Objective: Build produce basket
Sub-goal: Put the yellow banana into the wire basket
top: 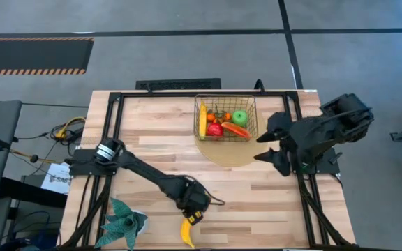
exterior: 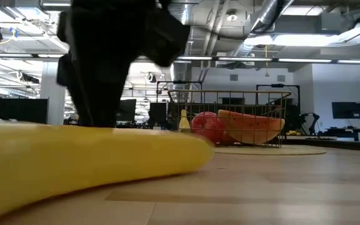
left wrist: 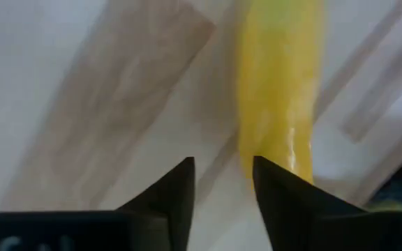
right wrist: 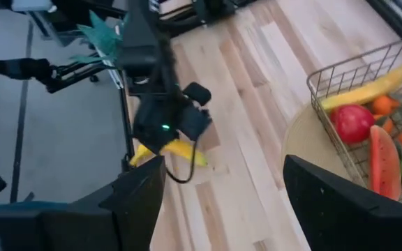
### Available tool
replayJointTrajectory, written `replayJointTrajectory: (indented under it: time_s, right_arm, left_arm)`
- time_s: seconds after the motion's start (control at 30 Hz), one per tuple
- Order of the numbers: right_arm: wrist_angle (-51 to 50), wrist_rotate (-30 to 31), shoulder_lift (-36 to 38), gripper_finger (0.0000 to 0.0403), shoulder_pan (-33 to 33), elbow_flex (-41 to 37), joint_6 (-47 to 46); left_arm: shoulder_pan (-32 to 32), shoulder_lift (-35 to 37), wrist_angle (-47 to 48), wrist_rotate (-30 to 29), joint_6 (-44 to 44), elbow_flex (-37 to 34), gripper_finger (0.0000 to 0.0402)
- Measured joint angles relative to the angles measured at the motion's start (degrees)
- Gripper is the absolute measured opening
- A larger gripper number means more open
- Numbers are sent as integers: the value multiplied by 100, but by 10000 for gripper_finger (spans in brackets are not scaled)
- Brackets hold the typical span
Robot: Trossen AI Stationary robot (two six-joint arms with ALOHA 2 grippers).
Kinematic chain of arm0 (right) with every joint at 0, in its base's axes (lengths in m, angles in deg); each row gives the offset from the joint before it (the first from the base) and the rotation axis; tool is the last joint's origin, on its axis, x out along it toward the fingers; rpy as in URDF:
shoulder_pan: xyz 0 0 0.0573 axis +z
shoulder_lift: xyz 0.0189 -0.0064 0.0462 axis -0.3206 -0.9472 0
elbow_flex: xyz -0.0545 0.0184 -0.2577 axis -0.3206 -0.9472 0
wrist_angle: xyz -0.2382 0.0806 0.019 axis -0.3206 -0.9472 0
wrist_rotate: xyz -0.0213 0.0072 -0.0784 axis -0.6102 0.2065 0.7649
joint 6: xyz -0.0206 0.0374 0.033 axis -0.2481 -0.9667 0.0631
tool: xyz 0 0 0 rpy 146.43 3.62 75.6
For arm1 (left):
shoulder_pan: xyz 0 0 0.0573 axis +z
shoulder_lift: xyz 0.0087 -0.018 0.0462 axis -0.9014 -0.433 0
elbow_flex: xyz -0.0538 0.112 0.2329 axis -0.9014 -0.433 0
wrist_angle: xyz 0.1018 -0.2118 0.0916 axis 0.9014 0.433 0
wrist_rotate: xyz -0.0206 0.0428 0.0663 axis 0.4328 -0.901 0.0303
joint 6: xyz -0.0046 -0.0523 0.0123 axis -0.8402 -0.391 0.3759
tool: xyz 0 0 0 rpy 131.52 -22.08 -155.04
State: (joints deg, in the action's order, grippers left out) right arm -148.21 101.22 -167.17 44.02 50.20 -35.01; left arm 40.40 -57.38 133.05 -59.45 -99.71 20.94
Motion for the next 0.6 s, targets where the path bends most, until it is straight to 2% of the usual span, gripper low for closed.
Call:
replayJointTrajectory:
  time_s: [0.07, 0.17, 0.33, 0.6]
  right_arm:
    - [-2, 85, 78, 306, 80, 2, 115]
    - [0, 113, 177, 306, 133, 0, 225]
    - [2, 120, 261, 306, 131, 2, 394]
    - [-2, 120, 261, 306, 131, 2, 550]
  left_arm:
    - [155, -78, -209, 401, -276, 0, 149]
    - [316, -91, -481, 655, -472, -2, 170]
    - [425, -3, -1137, 744, -648, 39, 185]
    - [269, 47, -1034, 622, -385, 368, 185]
